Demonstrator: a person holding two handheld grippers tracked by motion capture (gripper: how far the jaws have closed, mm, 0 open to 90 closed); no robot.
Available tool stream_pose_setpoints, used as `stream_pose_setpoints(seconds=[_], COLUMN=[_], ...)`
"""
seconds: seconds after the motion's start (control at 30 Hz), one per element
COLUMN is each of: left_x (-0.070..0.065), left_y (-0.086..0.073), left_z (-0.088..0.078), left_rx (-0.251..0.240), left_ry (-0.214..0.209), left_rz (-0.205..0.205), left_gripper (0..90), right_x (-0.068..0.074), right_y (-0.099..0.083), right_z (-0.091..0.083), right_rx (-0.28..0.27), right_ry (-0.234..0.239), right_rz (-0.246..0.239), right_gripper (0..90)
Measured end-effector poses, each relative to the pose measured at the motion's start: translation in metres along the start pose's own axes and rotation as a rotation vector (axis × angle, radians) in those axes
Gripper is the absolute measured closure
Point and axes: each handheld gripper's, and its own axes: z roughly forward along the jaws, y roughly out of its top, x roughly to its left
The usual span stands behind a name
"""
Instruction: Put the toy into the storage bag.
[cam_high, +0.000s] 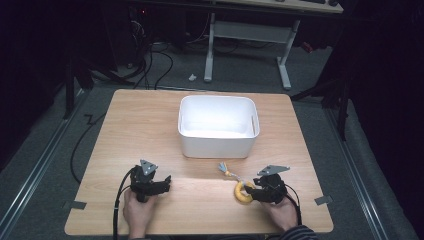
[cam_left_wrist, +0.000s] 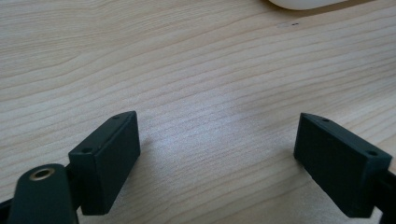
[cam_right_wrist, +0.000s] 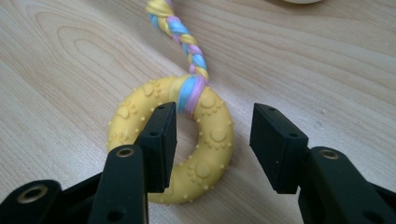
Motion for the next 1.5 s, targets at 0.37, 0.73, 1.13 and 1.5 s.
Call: stream_pose_setpoints(seconds=[0.37,0.73,1.13,1.5], left_x=[0.0,0.0,0.0,0.0], left_y=[0.0,0.0,0.0,0.0], left_z=[0.0,0.0,0.0,0.0], left_rx=[0.0,0.0,0.0,0.0], left_ry=[0.0,0.0,0.001,0.0], left_rz=[0.0,0.0,-0.001,0.0], left_gripper=[14.8,14.8,14.8,14.9], right_x=[0.0056,0.0045,0.0065,0.0065], right_y=[0.0002,-0.0009,-0.0006,0.0025], right_z=[0.0078,0.0063,0.0041,-0.0007], right_rx=[0.042,0.02,0.003,-0.008], right_ry=[-0.008,0.009,0.023,0.033], right_rz=[-0.032,-0.013,-0.025,-0.031], right_gripper=[62.6,66.9,68.2,70.9])
